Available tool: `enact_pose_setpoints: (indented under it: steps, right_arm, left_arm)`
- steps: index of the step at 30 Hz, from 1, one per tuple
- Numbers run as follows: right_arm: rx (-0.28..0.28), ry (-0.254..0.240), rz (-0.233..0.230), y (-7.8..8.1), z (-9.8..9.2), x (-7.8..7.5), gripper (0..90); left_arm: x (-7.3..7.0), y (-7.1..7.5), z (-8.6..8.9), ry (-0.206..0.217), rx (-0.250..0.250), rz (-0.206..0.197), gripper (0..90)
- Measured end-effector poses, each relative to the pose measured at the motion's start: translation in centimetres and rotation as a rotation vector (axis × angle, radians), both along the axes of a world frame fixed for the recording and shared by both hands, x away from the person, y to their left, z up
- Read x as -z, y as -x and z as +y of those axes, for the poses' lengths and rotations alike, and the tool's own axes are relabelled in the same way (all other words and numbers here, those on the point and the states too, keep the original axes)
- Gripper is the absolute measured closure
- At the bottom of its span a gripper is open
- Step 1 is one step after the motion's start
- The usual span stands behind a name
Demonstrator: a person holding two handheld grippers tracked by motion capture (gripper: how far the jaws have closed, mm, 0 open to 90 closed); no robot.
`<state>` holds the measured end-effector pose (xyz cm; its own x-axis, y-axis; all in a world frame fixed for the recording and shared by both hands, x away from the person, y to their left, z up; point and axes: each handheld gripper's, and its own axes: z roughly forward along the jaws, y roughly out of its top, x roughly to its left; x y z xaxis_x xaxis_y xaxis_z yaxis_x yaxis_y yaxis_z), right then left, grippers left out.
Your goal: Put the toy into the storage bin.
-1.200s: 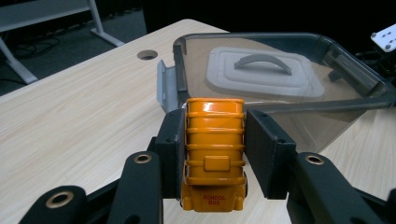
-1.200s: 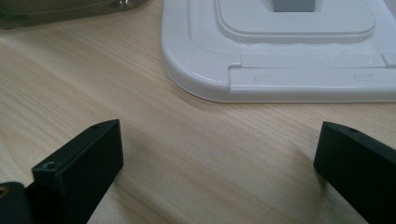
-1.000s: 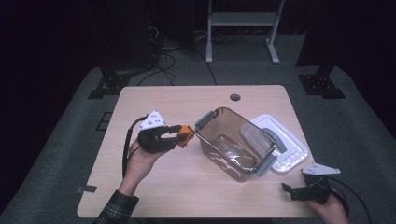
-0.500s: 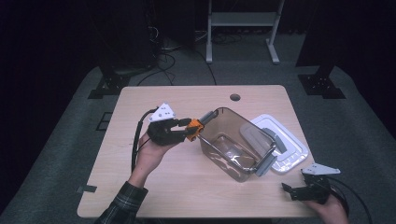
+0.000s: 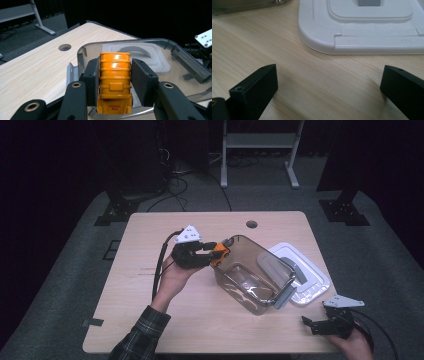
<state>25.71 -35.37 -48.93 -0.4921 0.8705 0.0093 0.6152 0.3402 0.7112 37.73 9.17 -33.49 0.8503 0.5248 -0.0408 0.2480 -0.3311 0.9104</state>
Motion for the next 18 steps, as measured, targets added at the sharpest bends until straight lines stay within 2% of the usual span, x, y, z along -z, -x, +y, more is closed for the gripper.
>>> enact_pose_setpoints:
  steps: [8, 18]
  right_arm:
    - [0.000, -0.001, 0.000, 0.0, 0.0, 0.0, 0.3]
    - [-0.001, 0.000, 0.001, 0.1, 0.0, 0.0, 0.3]
  left_arm:
    - [0.7, -0.7, -1.2, -0.024, 0.010, 0.007, 59.2]
    - [1.8, -1.2, -1.2, -0.029, 0.001, 0.027, 59.1]
